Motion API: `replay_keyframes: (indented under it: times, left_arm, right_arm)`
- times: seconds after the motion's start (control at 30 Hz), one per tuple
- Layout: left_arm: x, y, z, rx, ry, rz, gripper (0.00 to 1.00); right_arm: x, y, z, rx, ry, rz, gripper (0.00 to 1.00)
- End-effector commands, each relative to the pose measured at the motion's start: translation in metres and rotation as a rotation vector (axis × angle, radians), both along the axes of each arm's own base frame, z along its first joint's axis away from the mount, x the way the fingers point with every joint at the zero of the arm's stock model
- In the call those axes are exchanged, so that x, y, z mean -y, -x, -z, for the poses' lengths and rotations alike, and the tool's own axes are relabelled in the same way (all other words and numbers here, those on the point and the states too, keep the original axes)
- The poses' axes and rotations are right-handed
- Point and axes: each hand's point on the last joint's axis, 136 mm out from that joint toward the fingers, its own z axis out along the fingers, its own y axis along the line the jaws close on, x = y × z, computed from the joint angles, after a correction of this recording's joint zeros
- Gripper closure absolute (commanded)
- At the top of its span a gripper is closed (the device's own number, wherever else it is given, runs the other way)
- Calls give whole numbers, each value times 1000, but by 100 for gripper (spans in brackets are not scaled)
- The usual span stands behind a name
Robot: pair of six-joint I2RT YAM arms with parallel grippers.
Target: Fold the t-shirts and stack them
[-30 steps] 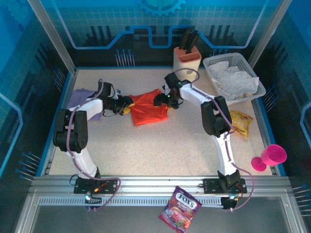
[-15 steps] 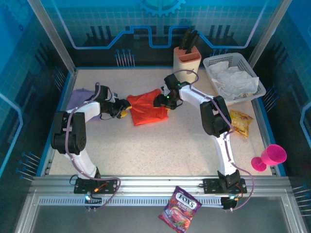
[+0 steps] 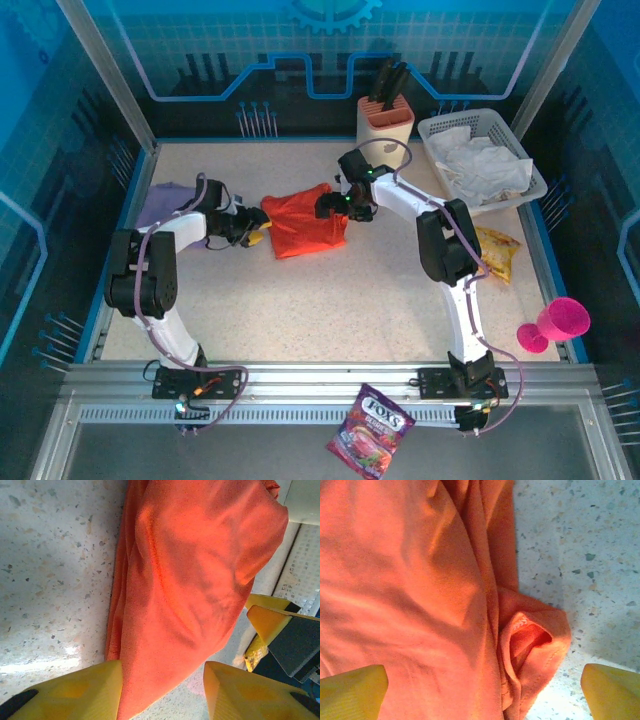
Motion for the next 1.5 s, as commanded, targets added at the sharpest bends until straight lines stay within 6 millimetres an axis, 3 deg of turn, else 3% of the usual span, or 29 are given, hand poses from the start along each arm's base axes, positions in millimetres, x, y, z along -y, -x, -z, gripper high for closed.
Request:
replay_keyframes:
  times: [0.0,0.2,0.27,0.53,0.67,0.8,0.87,0.97,1.07,1.17,1.2,1.23,1.27,1.3,1.33,1.47]
  left_arm:
    - [-1,4,-3,24,14,20,53]
    - [0,6,-1,19,24,17,53]
    - [0,6,-1,19,25,17,53]
    - [0,6,0,19,25,21,53]
    - [0,5,3,13,26,25,53]
    - [-3,6,10,2,24,29,53]
    - [-4,6,14,-5,28,31,53]
    - [-4,6,20,-4,35,40,54]
    - [-4,5,25,-3,48,51,54]
    - [-6,6,29,-3,33,58,53]
    - [-7,6,29,0,24,59,53]
    - [-8,7,30,2,16,62,53]
    - [-9,6,31,3,8,62,53]
    - [-11,6,32,5,-9,62,53]
    - [-12,5,32,8,-18,63,53]
    - [-14,2,32,17,-45,73,52]
  right_arm:
    - [-9,2,7,-8,-4,-14,0]
    - [-28,-6,16,-33,-83,-32,2]
    - [-29,-5,30,-64,-78,-32,5]
    - [-36,-2,34,-65,-118,-43,24]
    - [-35,1,38,-92,-153,-36,44]
    - [-29,6,41,-118,-190,-18,53]
    - [-26,8,47,-127,-200,-10,68]
    - [-24,9,36,-119,-225,-9,72]
    - [-24,11,36,-125,-234,-8,85]
    - [-22,13,32,-119,-233,-3,85]
    - [-22,14,30,-118,-239,-2,81]
    - [-23,15,28,-119,-244,-4,71]
    - [-23,16,26,-119,-240,-4,69]
    - [-23,17,25,-116,-237,-6,77]
    - [-23,17,24,-116,-234,-6,79]
    - [-24,18,21,-124,-239,2,53]
